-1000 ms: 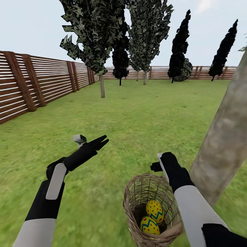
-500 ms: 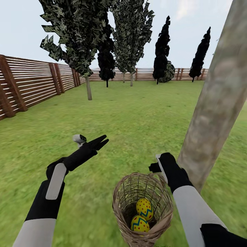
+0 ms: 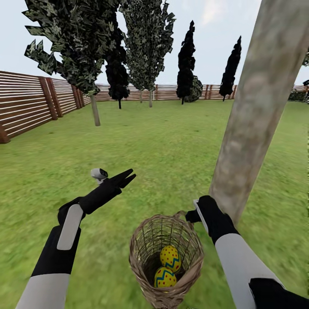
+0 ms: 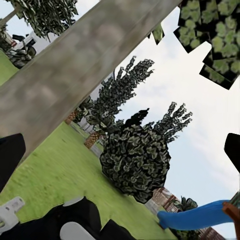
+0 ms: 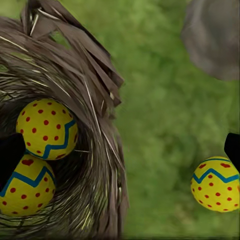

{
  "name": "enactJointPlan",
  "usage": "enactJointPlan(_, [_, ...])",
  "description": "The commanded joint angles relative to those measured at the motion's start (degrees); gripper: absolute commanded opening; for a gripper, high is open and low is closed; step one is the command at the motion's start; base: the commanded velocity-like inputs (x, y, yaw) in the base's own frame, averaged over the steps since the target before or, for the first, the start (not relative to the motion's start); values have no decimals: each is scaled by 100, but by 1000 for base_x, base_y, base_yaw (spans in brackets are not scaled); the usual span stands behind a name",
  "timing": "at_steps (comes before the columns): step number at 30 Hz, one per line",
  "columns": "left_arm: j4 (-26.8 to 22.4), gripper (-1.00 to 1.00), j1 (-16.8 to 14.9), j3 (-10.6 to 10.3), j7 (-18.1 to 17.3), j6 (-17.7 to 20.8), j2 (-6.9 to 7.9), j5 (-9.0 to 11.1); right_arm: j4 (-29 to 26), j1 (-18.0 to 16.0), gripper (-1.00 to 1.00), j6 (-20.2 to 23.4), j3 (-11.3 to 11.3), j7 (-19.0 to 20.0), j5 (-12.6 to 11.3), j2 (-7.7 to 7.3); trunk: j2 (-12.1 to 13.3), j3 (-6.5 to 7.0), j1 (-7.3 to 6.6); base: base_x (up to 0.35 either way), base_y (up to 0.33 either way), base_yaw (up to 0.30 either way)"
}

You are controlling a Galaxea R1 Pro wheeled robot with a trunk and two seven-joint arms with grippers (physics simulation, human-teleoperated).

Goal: Take the three Easter eggs out of the wicker basket on the lawn in the garden, then place them on the lawn next to a single tree (choose any tree) so that all three eggs are next to the same tree and none are left in the basket.

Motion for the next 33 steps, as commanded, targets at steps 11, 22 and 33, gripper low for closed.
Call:
enactJointPlan(11, [283, 100, -3, 2, 12, 20, -12, -14, 26, -4, 100, 25, -181, 36, 44, 13, -3, -91, -1, 5, 22, -166])
enactJointPlan(22, [1158, 100, -3, -6, 17, 10, 31, -59, -16, -4, 100, 28, -323, 36, 44, 5, -3, -172, -1, 81, 293, -186])
enactJointPlan(33, [1226, 100, -3, -7, -5, 10, 57, -69, 20, -4, 100, 30, -349, 40, 44, 34, -3, -231, -1, 51, 126, -146])
